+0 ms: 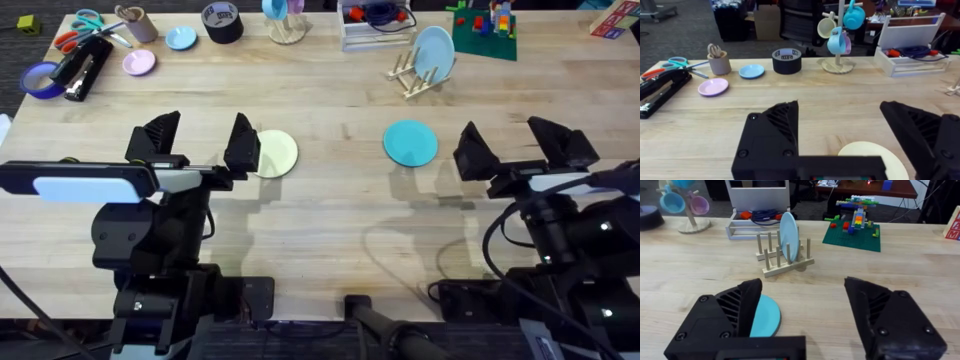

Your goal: Pick up the plates from the table one by one and place each into a slot on the dish rack.

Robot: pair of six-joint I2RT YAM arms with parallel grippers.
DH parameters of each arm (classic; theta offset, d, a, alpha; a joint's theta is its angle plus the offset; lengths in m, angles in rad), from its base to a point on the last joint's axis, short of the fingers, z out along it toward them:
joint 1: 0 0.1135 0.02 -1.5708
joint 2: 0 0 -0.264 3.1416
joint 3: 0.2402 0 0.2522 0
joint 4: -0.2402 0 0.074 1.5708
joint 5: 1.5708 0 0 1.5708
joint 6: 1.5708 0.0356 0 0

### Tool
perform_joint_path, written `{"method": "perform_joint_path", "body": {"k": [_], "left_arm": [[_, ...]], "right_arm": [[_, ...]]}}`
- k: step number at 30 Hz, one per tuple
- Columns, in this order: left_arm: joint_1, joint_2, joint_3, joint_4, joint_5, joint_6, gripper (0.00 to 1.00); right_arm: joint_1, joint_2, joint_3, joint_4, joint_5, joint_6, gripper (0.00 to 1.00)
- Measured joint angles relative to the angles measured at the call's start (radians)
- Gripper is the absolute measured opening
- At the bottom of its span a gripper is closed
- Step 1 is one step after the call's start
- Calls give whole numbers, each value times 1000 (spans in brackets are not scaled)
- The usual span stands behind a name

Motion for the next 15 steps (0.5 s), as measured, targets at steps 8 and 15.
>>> {"method": "perform_joint_path", "body": {"k": [8, 15], "left_arm": [[2, 0, 0, 0, -2, 0, 996], [2, 0, 0, 0, -2, 1, 994]], "right_arm": [[0, 0, 0, 0, -3, 0, 995], [0, 0, 0, 16, -4, 0, 994]]}}
